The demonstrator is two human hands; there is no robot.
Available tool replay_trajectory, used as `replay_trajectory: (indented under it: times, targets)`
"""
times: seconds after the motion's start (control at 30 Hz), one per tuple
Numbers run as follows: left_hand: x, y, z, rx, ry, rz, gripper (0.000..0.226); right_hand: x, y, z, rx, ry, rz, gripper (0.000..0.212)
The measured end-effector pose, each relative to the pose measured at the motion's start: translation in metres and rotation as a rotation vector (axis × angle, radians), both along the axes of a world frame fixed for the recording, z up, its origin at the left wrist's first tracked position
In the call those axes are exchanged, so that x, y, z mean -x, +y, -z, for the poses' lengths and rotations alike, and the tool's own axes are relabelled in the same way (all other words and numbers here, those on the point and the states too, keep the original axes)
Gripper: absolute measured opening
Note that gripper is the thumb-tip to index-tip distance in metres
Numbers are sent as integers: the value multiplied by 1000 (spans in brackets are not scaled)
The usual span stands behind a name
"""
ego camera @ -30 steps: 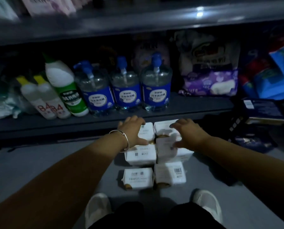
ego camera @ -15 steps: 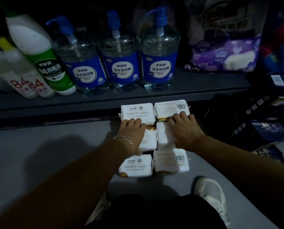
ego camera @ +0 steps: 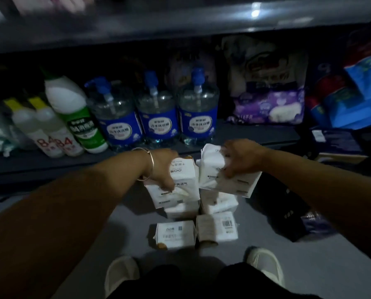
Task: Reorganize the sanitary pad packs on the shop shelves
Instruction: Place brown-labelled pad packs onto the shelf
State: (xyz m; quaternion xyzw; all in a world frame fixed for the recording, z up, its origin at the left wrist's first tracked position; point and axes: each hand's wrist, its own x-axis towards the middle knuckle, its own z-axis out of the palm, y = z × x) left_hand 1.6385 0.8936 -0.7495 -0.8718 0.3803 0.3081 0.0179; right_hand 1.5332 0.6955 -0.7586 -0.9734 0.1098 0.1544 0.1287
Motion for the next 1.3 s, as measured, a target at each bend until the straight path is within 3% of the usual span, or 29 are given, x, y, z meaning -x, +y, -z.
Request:
replay_trajectory:
  times: [0.2,0.43,0.6,0.83,0.97,1.2,1.3]
  targets:
    - [-9,9,-117,109,-58,-23,54,-13,2,-114,-116,-118,-3,48]
    - [-23,29,-243,254,-218,-56,55,-38,20,-249,-38,-260,-83,35]
    - [-44,39,-303,377,-274,-115,55,-56,22,-313,-49,-355,-82,31]
    - [-90,5,-338,388,-275,-150,49,-95,-12,-343,-43,-433,-28,29]
    - [-115,-23,-347,440,-368,-199,29,-116,-35,-348,-72,-486,43,39]
    - [-157,-69,-345,493,-408,-366,93,-136,-65,-342,103,-561,107,48]
    - [-165,-86,-345,570,-429,-427,87,-144,-65,-334,197,-577,94,55]
